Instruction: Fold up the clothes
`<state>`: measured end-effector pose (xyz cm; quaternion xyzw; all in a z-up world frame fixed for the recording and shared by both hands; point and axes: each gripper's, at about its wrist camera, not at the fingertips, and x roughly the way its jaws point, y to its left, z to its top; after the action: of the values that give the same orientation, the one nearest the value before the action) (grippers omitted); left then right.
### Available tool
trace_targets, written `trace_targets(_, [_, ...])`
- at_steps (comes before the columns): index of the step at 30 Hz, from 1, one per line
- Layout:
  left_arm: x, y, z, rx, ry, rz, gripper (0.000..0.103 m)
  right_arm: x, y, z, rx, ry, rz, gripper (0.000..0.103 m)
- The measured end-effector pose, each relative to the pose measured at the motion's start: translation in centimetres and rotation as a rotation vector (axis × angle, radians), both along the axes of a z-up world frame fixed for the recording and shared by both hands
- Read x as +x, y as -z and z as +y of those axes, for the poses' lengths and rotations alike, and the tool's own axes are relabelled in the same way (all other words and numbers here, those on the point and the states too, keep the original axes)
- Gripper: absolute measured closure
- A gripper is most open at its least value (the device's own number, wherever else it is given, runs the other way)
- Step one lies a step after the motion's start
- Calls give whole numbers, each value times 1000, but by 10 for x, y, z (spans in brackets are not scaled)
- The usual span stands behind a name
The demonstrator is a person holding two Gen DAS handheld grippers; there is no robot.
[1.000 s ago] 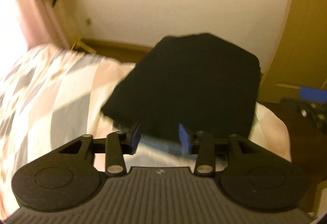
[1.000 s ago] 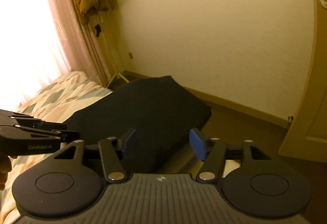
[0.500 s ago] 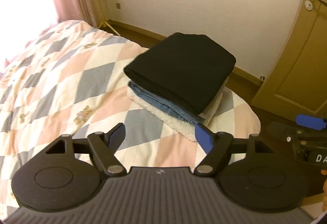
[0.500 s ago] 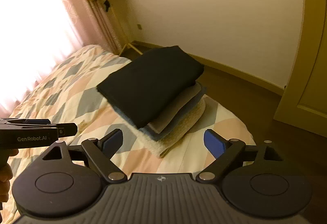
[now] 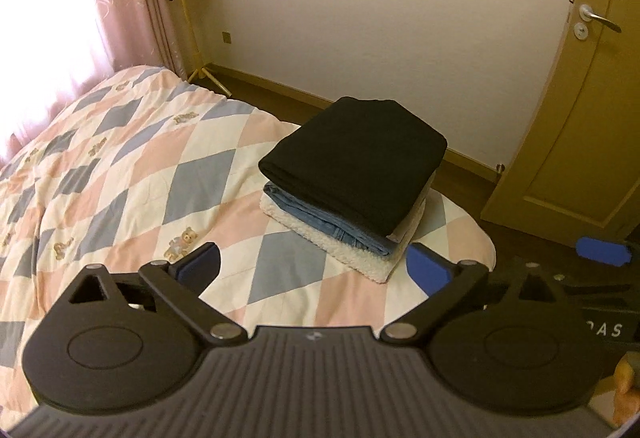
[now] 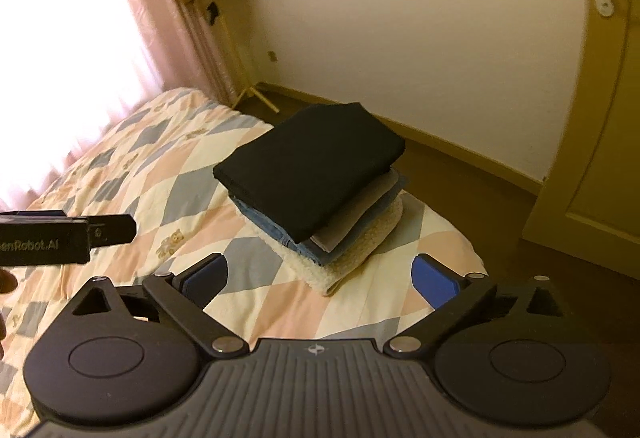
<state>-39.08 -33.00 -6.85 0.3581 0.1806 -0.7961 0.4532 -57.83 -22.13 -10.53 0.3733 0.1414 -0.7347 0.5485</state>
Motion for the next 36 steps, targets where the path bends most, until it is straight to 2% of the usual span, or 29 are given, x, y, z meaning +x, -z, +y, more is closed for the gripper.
trace_targets(9, [37,-7,5,-63,-15,-49,1,47,-11,10,71,172,129,1])
trace_targets(11, [48,-8,6,-55,-10,-33,1,56,-12,13,68,209,150,0])
trace_targets(17, [72,-5,7,-33,-6,-30,1,79,-12,25,46,276,110,0])
trace_targets(23, [85,6,4,16,40,-32,1,100,-14,29,57,280,102,0])
trace_targets(28, [95,13,1,15,60,-41,1,110,-13,27,103,298,54,0])
trace_targets(36, [114,16,-4,-25,89,-58,1,132,-14,18,126,327,61,0])
